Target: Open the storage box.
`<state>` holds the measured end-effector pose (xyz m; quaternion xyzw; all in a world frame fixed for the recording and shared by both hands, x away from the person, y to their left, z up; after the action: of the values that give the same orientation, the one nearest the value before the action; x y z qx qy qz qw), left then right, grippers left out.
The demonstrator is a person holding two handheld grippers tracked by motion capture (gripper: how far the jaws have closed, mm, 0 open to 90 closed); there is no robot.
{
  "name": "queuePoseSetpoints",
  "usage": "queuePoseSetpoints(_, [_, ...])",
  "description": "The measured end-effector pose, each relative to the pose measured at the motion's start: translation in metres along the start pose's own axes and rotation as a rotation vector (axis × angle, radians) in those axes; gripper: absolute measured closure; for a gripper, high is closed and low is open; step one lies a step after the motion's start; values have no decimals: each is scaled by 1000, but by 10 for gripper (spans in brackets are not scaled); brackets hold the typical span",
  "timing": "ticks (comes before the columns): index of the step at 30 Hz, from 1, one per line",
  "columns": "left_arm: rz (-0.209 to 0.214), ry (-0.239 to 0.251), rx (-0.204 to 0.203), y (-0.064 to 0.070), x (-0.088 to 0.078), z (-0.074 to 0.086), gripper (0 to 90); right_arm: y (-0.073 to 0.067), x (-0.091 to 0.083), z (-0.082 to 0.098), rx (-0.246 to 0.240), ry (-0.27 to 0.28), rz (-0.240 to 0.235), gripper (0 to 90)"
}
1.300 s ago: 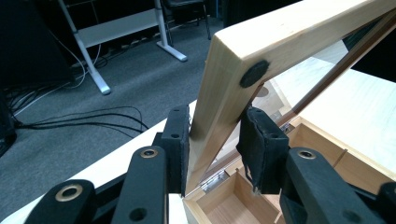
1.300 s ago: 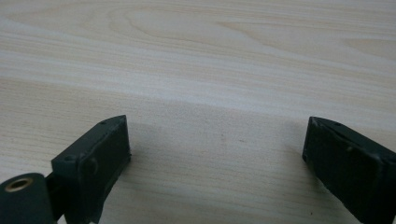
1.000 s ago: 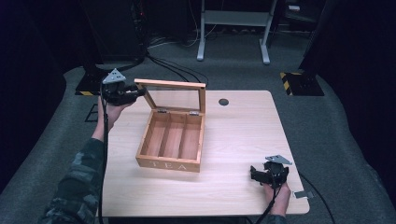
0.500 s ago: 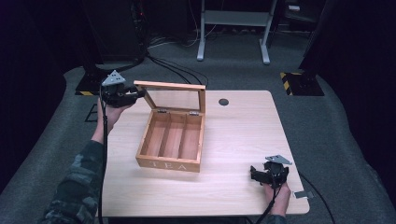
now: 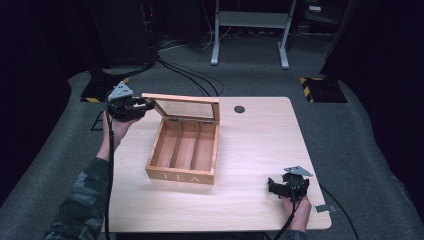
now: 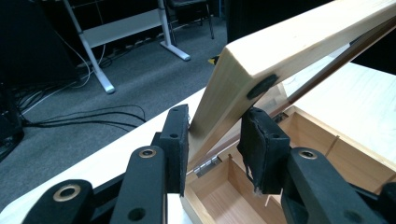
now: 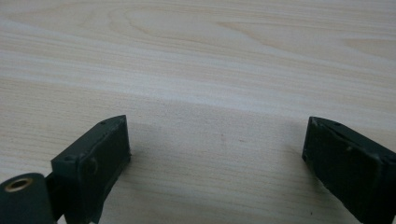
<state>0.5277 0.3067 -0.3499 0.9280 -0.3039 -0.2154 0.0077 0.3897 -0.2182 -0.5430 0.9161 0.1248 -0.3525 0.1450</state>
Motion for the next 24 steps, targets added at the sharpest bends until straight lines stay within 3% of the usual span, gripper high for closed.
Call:
queuePoseSetpoints(16, [-14, 26, 14, 12, -13, 28, 619, 0, 0, 0, -4, -1, 0, 71])
queuePoseSetpoints(24, [-42, 25, 49, 20, -21, 46, 617, 0, 0, 0, -3, -1, 2, 72])
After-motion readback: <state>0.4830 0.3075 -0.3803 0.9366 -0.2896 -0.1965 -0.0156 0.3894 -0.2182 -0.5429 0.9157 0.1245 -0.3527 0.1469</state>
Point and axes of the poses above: each handheld gripper's, and its own axes: x roughly forward along the jaws, z roughly out of its underside, y roughly to its right, the point moved 2 cm from there along x, roughly forward along the jaws, and after that the axes turned 15 degrees about -x, right-handed, at the moved point
